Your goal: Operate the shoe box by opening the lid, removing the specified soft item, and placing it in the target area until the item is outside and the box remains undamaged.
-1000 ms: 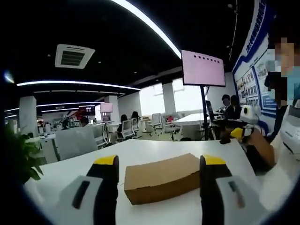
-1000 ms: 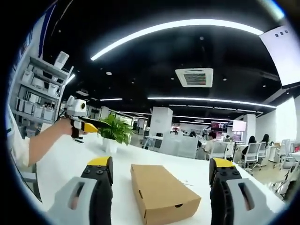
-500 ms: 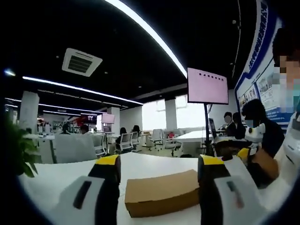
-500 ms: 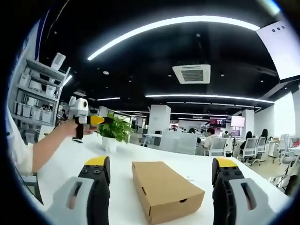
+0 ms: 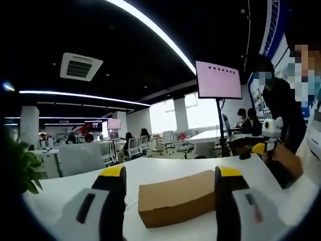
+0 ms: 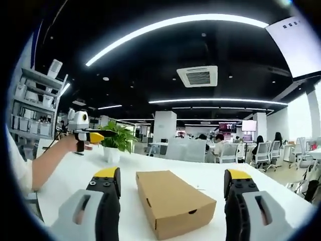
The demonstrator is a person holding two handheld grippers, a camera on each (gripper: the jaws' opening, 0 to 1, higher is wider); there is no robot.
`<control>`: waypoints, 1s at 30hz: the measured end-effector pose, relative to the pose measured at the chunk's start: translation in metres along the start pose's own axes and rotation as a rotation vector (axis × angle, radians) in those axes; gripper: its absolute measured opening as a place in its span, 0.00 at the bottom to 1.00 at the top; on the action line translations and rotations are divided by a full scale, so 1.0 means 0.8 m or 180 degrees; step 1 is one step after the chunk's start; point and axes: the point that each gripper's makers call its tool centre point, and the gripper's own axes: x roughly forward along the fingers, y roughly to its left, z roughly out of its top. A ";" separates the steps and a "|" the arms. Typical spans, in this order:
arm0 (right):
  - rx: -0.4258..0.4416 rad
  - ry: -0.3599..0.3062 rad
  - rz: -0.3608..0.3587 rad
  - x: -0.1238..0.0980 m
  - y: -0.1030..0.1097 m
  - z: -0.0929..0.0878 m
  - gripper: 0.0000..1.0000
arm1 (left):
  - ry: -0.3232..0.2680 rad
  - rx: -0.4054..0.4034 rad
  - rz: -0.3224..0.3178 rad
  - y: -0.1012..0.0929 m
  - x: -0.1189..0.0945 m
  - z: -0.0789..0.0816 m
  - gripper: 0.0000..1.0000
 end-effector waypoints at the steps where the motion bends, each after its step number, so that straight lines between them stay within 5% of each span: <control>1: -0.0031 -0.0003 -0.0018 0.000 0.000 0.001 0.87 | 0.0027 0.0010 0.0013 -0.001 0.000 0.000 0.72; 11: -0.0120 0.0148 0.0001 0.004 0.004 -0.015 0.83 | 0.0114 -0.0050 0.0077 0.017 0.012 -0.025 0.73; 18: -0.0069 0.0065 -0.0083 0.006 -0.005 -0.019 0.90 | 0.0023 -0.0181 0.0092 0.034 0.013 -0.032 0.76; 20: -0.0088 0.0210 -0.0089 0.011 -0.005 -0.031 0.93 | 0.0037 -0.0211 0.0118 0.041 0.015 -0.038 0.75; 30: -0.0135 0.0286 -0.0106 0.020 -0.003 -0.047 0.96 | -0.0071 -0.0211 0.0052 0.050 0.028 -0.053 0.82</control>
